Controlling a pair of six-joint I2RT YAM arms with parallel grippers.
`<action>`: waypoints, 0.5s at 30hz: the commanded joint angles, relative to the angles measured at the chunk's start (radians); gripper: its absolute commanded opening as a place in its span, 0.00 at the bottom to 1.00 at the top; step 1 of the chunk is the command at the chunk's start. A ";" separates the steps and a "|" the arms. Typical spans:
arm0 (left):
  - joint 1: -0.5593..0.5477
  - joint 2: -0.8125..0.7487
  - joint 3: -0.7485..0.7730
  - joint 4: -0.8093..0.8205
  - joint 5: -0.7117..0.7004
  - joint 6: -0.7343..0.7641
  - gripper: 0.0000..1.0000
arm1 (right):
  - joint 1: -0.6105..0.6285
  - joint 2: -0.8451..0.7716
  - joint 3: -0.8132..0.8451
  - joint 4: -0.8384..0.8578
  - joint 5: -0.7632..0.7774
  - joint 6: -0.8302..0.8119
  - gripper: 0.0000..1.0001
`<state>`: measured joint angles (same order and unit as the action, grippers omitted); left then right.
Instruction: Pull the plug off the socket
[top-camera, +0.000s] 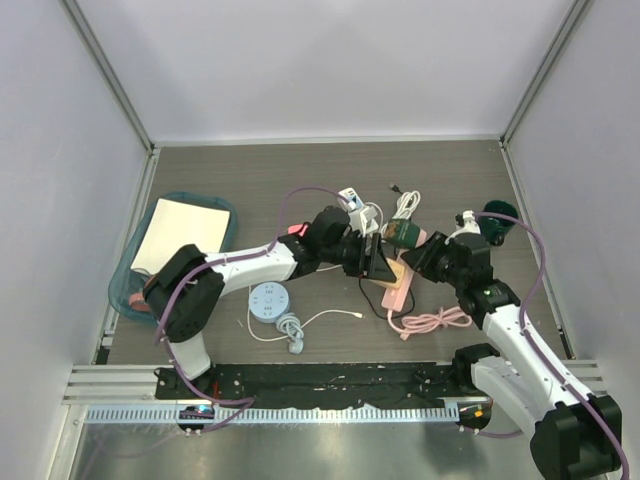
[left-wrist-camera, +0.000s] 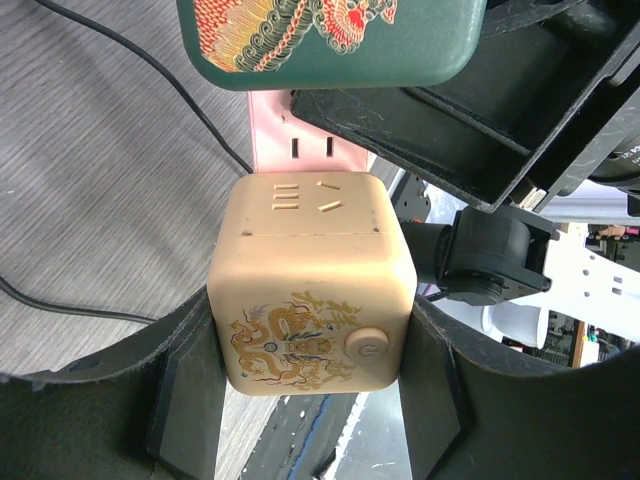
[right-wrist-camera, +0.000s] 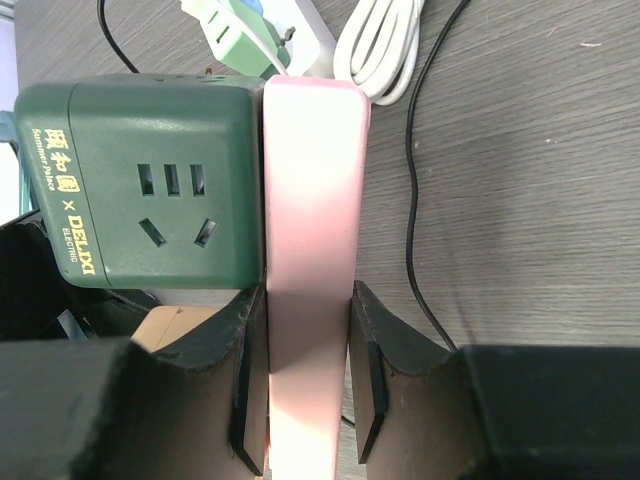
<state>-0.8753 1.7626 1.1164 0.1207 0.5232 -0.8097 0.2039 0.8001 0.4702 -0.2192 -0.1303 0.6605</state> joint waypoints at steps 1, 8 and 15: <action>0.090 -0.140 -0.003 -0.050 0.028 0.021 0.00 | -0.038 0.048 -0.005 -0.075 0.264 -0.131 0.01; 0.121 -0.183 -0.012 -0.098 0.028 0.049 0.00 | -0.038 0.062 -0.008 -0.071 0.287 -0.130 0.01; 0.122 -0.192 -0.015 -0.104 0.037 0.050 0.00 | -0.032 0.065 -0.007 -0.069 0.304 -0.133 0.01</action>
<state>-0.8383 1.7004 1.1046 0.0727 0.5194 -0.7753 0.2249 0.8459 0.4808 -0.1349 -0.1539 0.6899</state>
